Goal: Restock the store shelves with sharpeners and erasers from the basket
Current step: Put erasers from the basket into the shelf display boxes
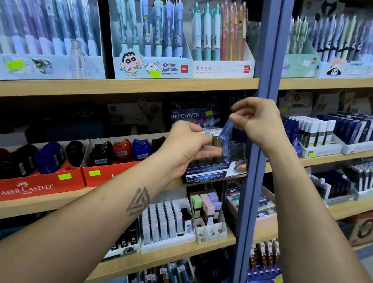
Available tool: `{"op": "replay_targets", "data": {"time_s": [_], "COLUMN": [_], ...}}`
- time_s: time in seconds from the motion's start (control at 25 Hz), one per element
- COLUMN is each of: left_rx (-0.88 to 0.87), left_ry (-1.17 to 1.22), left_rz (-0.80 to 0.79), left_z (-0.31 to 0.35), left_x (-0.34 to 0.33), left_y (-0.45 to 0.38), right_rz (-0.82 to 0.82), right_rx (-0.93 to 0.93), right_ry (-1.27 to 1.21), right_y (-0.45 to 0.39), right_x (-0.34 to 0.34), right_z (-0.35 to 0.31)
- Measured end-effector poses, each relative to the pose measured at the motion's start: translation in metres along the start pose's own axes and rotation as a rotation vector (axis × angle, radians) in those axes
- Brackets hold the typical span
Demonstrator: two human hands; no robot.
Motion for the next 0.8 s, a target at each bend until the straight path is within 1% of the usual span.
{"op": "replay_targets", "data": {"time_s": [0.04, 0.08, 0.2, 0.44, 0.6, 0.8], "left_rx": [-0.026, -0.053, -0.096, -0.105, -0.103, -0.112], "left_ry": [-0.047, -0.085, -0.126, -0.116, -0.107, -0.112], "left_rz": [0.039, 0.076, 0.133, 0.135, 0.137, 0.122], "left_z": [0.001, 0.001, -0.001, -0.002, -0.001, 0.001], "left_x": [0.005, 0.010, 0.021, 0.028, 0.034, 0.036], "left_y": [-0.002, -0.003, -0.002, 0.002, 0.004, 0.008], "right_rz": [0.063, 0.091, 0.073, 0.087, 0.029, 0.005], "right_rx": [0.002, 0.008, 0.036, 0.061, 0.030, 0.002], "right_ry": [0.101, 0.184, 0.318, 0.405, 0.455, 0.477], "right_y": [-0.003, -0.004, -0.004, -0.004, -0.003, 0.000], "right_x": [0.004, 0.005, -0.005, -0.009, -0.018, -0.026], "right_z": [0.005, 0.008, 0.009, 0.004, 0.013, 0.019]}}
Point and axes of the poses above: each hand's wrist, its own y-axis away from the middle knuckle, its own x-axis out of the back of the hand, z = x × y, the point moved 6 cm from there along -y, towards the middle knuckle, and after that the axes turned 13 degrees about -x, right-handed, at the moved point
